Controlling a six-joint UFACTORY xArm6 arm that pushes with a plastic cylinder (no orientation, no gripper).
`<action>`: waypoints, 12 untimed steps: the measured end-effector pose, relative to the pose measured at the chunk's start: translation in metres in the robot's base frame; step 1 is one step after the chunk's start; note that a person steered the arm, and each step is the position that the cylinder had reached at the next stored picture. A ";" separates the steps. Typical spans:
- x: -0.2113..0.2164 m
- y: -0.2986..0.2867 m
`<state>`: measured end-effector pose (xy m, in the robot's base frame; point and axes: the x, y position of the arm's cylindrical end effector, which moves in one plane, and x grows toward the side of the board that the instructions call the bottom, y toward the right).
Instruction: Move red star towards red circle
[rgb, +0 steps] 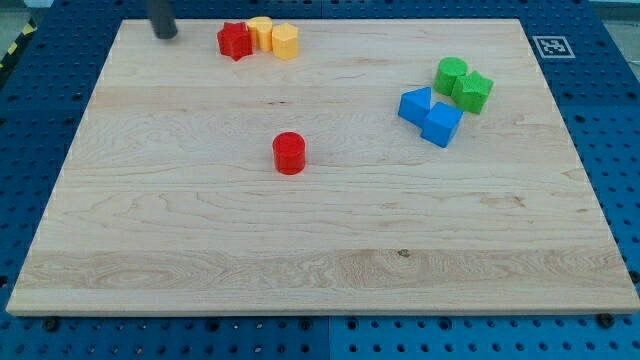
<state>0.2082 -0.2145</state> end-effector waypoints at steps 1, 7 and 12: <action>-0.010 0.029; 0.088 0.113; 0.075 0.040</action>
<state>0.2834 -0.1745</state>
